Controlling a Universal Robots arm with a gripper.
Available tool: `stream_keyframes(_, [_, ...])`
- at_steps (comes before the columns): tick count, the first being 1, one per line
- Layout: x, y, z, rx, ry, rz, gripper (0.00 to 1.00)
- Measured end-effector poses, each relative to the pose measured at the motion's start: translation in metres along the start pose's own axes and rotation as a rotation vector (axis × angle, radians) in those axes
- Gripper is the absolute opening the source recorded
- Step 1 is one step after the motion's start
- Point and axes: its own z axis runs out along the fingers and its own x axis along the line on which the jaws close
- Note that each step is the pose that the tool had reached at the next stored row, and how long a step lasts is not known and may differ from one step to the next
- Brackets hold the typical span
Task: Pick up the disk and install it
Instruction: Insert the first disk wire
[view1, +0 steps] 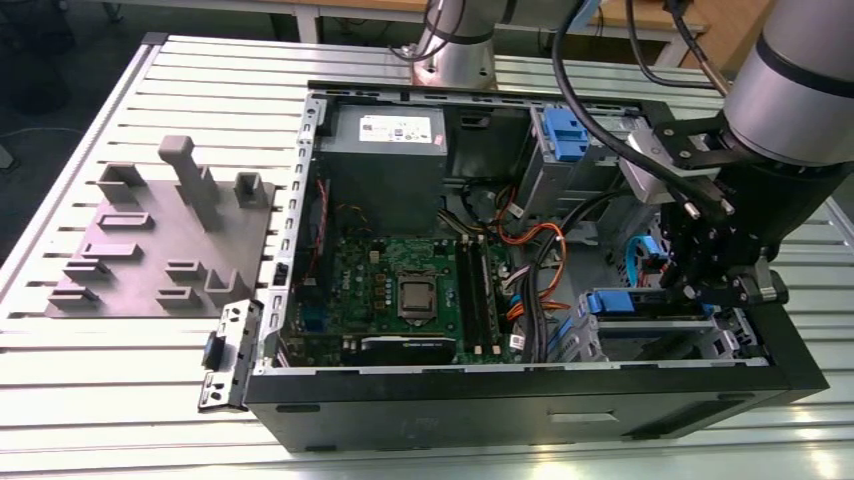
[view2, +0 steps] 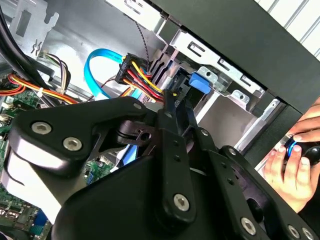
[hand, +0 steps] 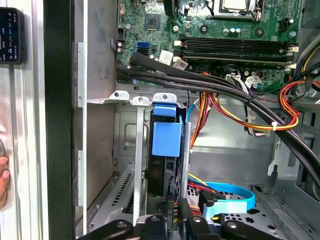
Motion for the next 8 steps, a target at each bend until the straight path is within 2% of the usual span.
stream_keyframes(1, [0.0001, -0.0001, -0.0003, 0.0000, 0.0003, 0.000, 0.24])
stream_keyframes(8, [0.0004, -0.0009, -0.0061, -0.0002, 0.0008, 0.000, 0.24])
